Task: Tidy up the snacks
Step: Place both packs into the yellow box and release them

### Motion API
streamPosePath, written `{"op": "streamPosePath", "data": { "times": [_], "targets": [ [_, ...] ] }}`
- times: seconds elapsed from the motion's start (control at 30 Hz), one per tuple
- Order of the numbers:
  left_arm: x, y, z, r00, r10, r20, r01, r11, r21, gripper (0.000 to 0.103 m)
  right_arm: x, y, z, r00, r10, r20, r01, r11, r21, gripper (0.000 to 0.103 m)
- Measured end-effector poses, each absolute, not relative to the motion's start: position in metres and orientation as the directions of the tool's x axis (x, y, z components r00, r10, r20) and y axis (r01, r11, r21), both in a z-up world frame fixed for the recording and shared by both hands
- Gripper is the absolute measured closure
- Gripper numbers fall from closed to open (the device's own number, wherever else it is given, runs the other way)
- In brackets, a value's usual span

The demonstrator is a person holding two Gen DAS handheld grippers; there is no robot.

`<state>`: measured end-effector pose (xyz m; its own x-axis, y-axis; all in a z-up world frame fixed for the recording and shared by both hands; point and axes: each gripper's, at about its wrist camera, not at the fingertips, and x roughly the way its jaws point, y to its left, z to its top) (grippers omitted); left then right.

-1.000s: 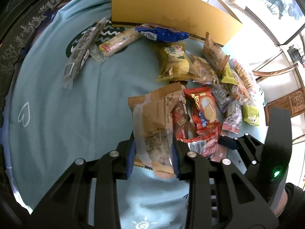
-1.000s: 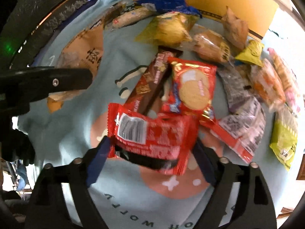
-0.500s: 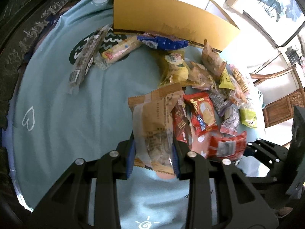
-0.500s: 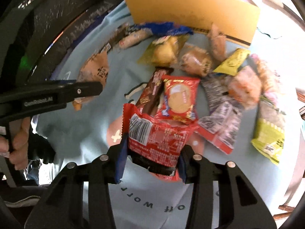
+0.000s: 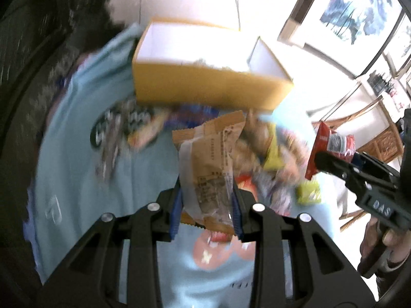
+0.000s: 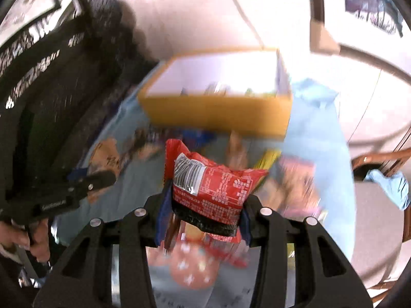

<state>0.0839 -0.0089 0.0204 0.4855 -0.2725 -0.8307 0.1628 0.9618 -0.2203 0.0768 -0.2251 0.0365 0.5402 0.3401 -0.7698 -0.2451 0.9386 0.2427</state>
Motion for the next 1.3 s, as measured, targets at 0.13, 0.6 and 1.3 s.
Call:
{"op": "streamPosePath", "data": {
  "times": [0.13, 0.6, 1.3],
  "targets": [
    [0.119, -0.015, 0.048, 0.534, -0.273, -0.8, 0.157, 0.962, -0.223, 0.071, 0.116, -0.232, 0.06, 0.594, 0.344, -0.728, -0.221, 0.939, 0.263, 0.058],
    [0.27, -0.024, 0.053, 0.538, -0.244, -0.807, 0.113, 0.969, -0.217, 0.07, 0.253, -0.233, 0.038, 0.614, 0.267, -0.743, -0.127, 0.962, 0.241, 0.058],
    [0.212, 0.001, 0.01, 0.509, -0.159, -0.846, 0.027, 0.985, -0.169, 0.008, 0.193, -0.271, 0.005, 0.596, 0.216, -0.773, -0.053, 0.971, 0.231, 0.036]
  ]
}}
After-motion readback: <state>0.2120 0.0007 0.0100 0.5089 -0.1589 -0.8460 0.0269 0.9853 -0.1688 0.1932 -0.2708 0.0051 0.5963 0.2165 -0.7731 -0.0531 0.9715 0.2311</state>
